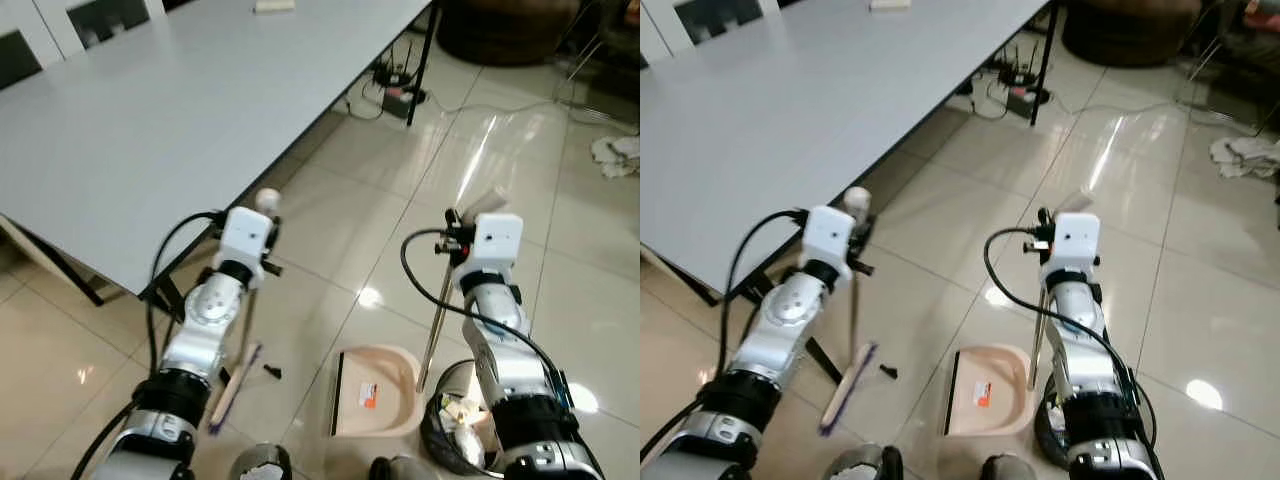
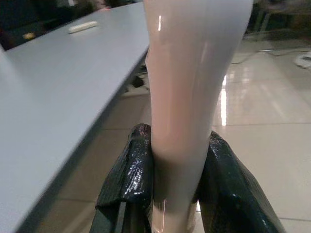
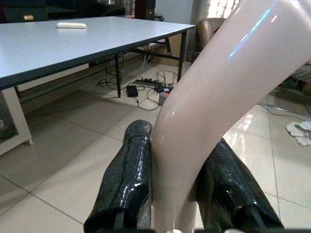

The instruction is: Sweep floor

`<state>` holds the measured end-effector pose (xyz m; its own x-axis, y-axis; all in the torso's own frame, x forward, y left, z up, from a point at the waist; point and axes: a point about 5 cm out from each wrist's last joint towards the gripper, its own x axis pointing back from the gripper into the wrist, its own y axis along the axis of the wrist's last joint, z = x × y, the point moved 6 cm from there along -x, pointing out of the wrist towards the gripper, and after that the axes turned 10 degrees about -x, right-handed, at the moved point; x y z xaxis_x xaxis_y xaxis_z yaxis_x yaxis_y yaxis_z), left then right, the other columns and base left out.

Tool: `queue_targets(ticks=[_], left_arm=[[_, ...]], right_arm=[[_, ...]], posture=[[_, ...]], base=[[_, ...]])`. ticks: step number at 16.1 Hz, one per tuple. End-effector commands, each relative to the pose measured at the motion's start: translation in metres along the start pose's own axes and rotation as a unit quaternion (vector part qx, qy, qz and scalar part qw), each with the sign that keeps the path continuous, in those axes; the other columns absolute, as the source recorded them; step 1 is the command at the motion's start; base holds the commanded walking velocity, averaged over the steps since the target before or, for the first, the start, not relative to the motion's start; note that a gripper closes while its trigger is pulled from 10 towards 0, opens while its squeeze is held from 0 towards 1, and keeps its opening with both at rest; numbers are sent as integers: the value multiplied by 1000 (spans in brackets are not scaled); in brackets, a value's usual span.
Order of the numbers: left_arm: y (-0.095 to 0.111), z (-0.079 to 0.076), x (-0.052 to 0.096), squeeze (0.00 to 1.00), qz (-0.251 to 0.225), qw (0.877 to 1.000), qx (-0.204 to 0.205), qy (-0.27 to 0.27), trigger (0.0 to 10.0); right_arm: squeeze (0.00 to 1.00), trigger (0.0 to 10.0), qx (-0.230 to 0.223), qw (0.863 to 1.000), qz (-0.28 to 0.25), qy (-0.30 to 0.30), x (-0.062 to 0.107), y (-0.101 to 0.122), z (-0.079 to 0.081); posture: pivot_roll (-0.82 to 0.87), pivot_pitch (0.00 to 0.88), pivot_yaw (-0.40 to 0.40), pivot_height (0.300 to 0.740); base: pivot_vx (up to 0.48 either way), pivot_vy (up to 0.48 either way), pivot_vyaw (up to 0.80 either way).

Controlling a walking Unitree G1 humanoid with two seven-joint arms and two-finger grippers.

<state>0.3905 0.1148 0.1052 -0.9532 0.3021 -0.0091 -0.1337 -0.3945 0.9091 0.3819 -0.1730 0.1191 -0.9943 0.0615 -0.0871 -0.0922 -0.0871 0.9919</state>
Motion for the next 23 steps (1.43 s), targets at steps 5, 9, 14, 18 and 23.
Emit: queue_targets(ticks=[5, 9, 14, 18, 23], left_arm=[[22, -13, 4, 0, -71, 996, -40, -25, 10000], [12, -20, 4, 0, -67, 995, -64, -25, 10000], [14, -28, -5, 0, -73, 995, -69, -20, 10000], [14, -38, -8, 0, -75, 994, -80, -30, 10000], [19, -53, -13, 0, -81, 993, -76, -50, 10000]], right_arm=[[0, 10000, 10, 999, -33, 21, 0, 9, 13], [0, 10000, 17, 999, -21, 30, 1, -4, 24], [0, 10000, 11, 998, -52, 33, 0, 2, 38], [0, 10000, 25, 997, -57, 39, 4, -3, 45], [0, 10000, 30, 998, -48, 40, 5, -15, 55]], posture=[[32, 246, 45, 740], [41, 273, 49, 740], [30, 284, 45, 740], [32, 297, 50, 740], [54, 302, 65, 740]], base=[[0, 0, 0], [0, 0, 0], [0, 0, 0], [0, 0, 0], [0, 0, 0]])
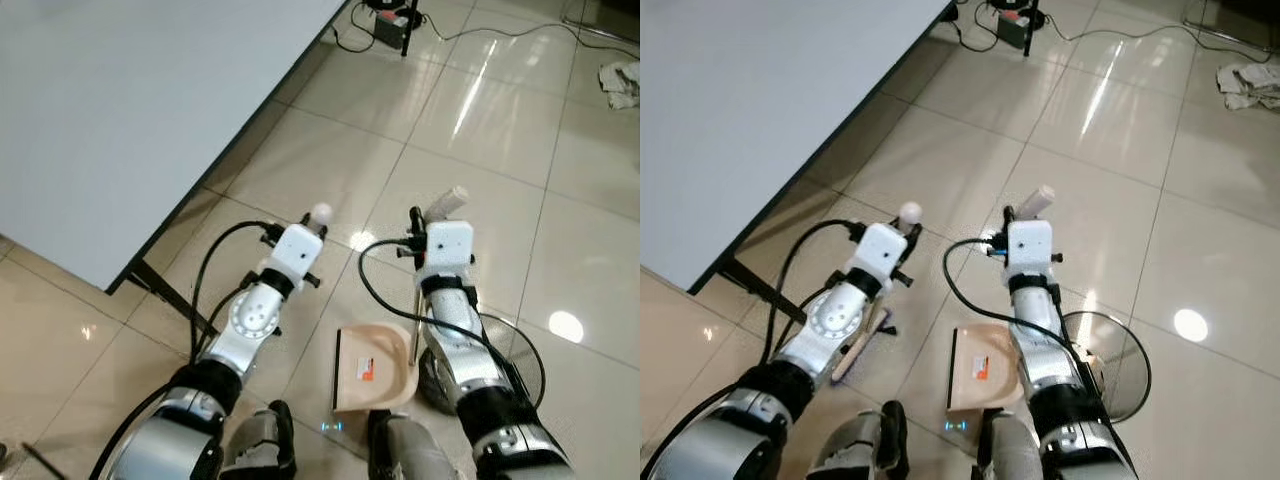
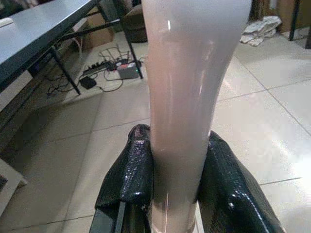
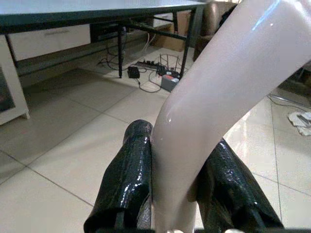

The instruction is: Sweep floor

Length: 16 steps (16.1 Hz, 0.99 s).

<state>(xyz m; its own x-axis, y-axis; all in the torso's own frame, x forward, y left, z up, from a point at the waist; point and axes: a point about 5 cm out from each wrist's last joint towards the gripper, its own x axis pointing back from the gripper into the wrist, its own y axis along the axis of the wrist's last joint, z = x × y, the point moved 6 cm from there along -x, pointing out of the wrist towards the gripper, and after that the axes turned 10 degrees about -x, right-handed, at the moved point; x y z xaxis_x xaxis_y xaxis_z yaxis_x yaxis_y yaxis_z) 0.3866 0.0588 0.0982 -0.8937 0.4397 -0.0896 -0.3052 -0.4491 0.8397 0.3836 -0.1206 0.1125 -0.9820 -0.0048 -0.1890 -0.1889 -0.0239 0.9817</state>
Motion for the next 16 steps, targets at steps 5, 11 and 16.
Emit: queue_targets(ticks=[5, 11, 16], left_arm=[[14, -5, -14, 0, -11, 999, 36, 1, 10000], [37, -13, -31, 0, -20, 990, 138, 10, 10000], [60, -1, -42, 0, -39, 968, 245, 34, 10000]], right_arm=[[0, 10000, -9, 1000, 14, -27, 4, -13, 5], [0, 10000, -7, 999, 32, -34, 4, -21, 8], [0, 10000, -13, 998, 36, -43, 3, -24, 6]], posture=[[72, 293, 83, 740], [79, 298, 84, 740], [85, 300, 86, 740]], base=[[0, 0, 0], [0, 0, 0], [0, 0, 0]])
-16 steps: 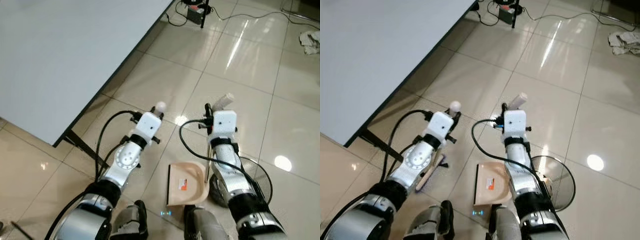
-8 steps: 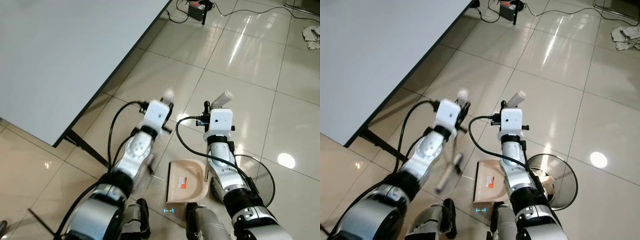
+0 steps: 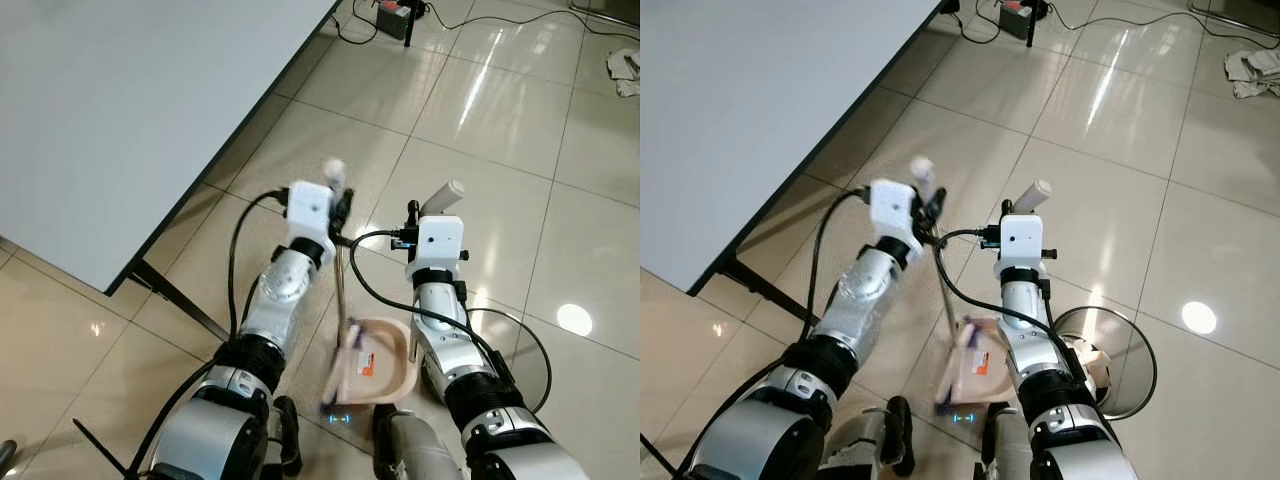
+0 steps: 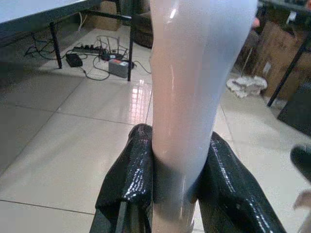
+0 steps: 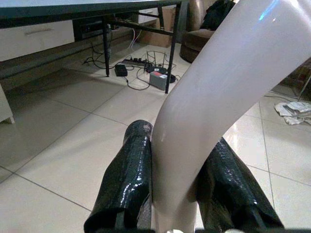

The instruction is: Sweep floor

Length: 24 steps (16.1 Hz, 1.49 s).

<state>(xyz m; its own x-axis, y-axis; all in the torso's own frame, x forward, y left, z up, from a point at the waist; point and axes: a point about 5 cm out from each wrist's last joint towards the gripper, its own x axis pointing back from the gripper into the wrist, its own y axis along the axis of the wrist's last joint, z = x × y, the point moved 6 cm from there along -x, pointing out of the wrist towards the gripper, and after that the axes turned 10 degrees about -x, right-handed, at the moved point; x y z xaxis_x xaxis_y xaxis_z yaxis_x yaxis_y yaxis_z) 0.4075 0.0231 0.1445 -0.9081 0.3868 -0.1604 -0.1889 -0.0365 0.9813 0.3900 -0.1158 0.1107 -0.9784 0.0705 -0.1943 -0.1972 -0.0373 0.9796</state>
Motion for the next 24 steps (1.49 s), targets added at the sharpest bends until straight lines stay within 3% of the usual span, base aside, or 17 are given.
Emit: queue_targets(ticks=[1, 6, 9, 11, 17, 19, 24], left_arm=[[20, -9, -8, 0, -31, 999, 40, -11, 10000], [55, -6, -12, 0, -85, 994, -19, -70, 10000], [73, 4, -13, 0, -103, 991, -16, -80, 10000], [80, 11, -12, 0, -113, 986, -60, -102, 10000], [63, 25, -5, 0, -95, 982, -122, -110, 10000], [34, 16, 1, 0, -60, 976, -165, -130, 10000], [6, -1, 9, 0, -31, 977, -169, -129, 10000]], right_arm=[[0, 10000, -6, 999, 41, -6, 9, -21, 1], [0, 10000, -16, 999, 39, -9, 8, -20, -3], [0, 10000, -17, 999, 43, -14, 9, -22, -8], [0, 10000, -16, 999, 48, -15, 10, -25, -9], [0, 10000, -20, 998, 50, -16, 13, -27, -8], [0, 10000, -19, 998, 51, -19, 16, -29, -9], [0, 10000, -20, 998, 50, -20, 18, -30, -8]], posture=[[88, 296, 85, 740], [89, 290, 86, 740], [91, 286, 81, 740], [101, 301, 83, 740], [97, 303, 89, 740], [94, 307, 92, 740], [90, 301, 94, 740]], base=[[0, 0, 0], [0, 0, 0], [0, 0, 0], [0, 0, 0], [0, 0, 0], [0, 0, 0], [0, 0, 0]])
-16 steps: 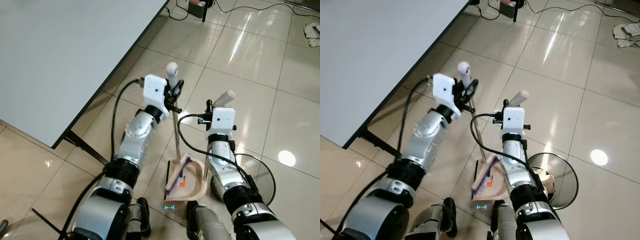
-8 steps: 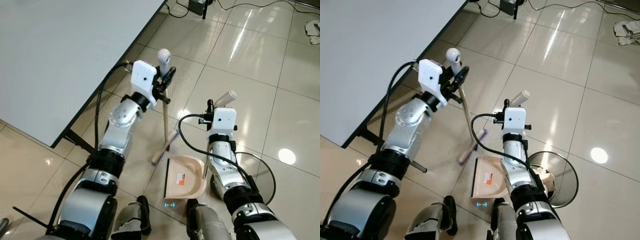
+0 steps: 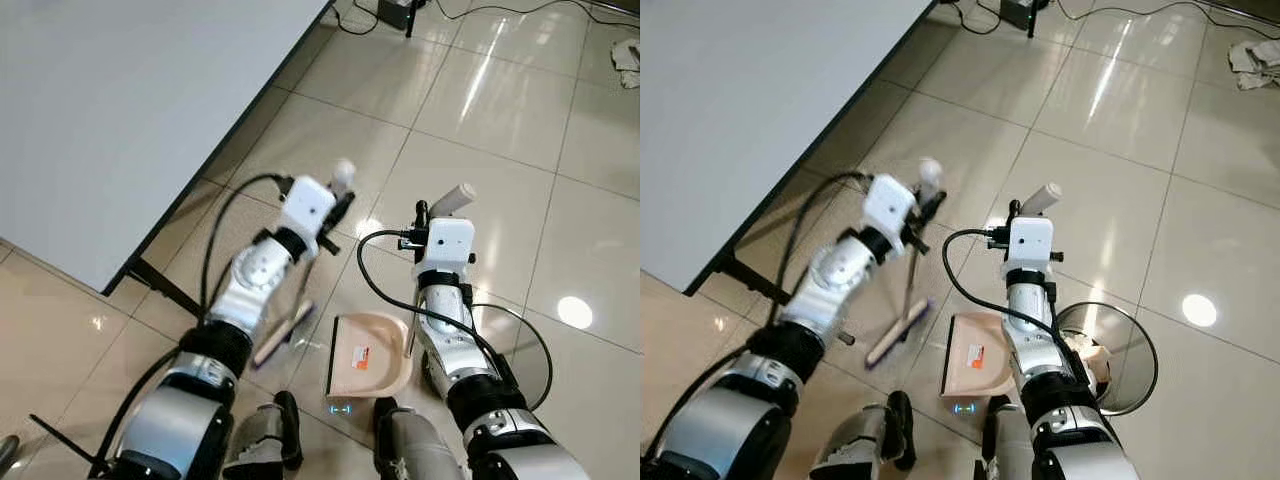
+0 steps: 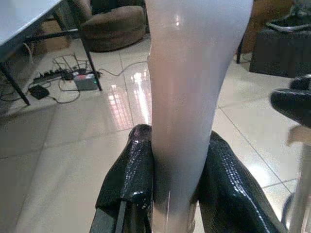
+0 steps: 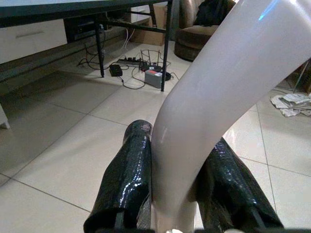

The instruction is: Sweep floor

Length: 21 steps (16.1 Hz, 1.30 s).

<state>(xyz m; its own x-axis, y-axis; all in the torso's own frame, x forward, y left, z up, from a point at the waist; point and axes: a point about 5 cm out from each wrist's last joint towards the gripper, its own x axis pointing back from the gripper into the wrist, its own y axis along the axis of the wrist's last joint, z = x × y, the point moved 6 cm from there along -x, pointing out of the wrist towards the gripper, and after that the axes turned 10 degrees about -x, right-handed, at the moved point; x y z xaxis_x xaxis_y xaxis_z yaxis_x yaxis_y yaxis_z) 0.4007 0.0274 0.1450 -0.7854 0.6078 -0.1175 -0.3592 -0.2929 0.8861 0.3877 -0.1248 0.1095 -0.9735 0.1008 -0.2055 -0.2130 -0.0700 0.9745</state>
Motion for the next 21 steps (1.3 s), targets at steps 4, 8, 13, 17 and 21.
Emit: queue_targets(ticks=[4, 8, 13, 17, 21], left_arm=[[13, -5, -3, 0, -34, 999, 38, 10, 10000], [26, -7, -5, 0, -48, 996, 74, -18, 10000], [46, -7, 23, 0, -53, 986, 81, -136, 10000], [70, 23, 27, 0, -79, 986, 101, -104, 10000], [72, 41, 21, 0, -70, 988, 126, -59, 10000]], right_arm=[[0, 10000, -3, 998, 62, -6, 18, -32, -1], [0, 10000, -3, 998, 66, -8, 18, -33, -1], [0, 10000, -3, 997, 71, -13, 17, -35, -3], [0, 10000, -1, 997, 73, -10, 17, -36, -3], [0, 10000, -1, 997, 74, -7, 18, -36, -1]], posture=[[94, 292, 92, 740], [94, 293, 96, 740], [109, 282, 98, 740], [109, 270, 92, 740], [106, 264, 94, 740]], base=[[0, 0, 0], [0, 0, 0], [0, 0, 0], [0, 0, 0], [0, 0, 0]])
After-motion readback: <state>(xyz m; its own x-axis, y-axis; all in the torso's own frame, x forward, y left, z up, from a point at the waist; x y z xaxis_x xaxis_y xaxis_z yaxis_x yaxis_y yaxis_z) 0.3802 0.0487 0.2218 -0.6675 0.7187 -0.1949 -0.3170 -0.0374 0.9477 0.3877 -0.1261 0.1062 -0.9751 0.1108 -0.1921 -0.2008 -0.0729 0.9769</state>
